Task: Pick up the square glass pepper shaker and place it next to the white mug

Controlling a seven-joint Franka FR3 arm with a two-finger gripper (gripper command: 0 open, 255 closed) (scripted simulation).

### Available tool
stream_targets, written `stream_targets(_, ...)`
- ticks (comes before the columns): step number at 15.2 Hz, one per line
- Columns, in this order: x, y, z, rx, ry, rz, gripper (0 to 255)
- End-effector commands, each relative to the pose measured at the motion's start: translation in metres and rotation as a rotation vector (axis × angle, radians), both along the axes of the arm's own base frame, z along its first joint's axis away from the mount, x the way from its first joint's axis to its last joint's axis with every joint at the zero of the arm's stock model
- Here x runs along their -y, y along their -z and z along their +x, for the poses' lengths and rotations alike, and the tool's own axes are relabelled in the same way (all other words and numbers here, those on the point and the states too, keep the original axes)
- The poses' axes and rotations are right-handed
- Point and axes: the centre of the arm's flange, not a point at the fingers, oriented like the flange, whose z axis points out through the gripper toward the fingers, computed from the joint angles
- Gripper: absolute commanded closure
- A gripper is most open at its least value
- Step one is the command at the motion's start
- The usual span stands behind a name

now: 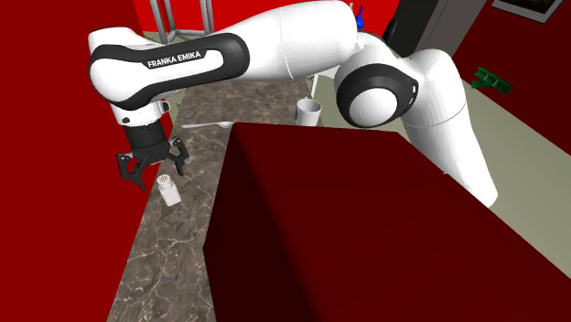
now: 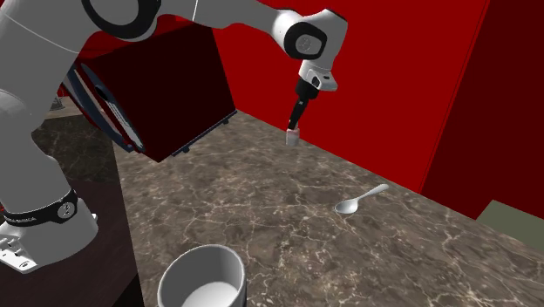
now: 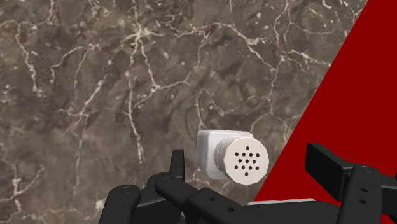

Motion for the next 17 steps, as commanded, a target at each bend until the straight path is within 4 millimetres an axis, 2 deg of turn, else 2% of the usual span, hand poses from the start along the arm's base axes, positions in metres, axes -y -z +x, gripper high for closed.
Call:
stream_targets(1,-0.004,0.018,-0.001,-0.019,-0.005,-0.014,0)
stream_targets(3,-0.004,0.018,-0.001,-0.019,-0.005,-0.014,0)
stream_targets(4,-0.001,0.015,-0.001,-0.019,-0.005,-0.014,255)
stream_targets(6,0.000,0.017,-0.007,-0.019,-0.005,-0.014,255)
stream_targets(12,-0.002,0.019,-0.007,-0.018,-0.006,-0.014,255)
stream_targets(13,-0.004,0.018,-0.001,-0.019,-0.005,-0.014,255)
stream_targets(17,-0.004,-0.003,-0.001,-0.019,-0.005,-0.014,255)
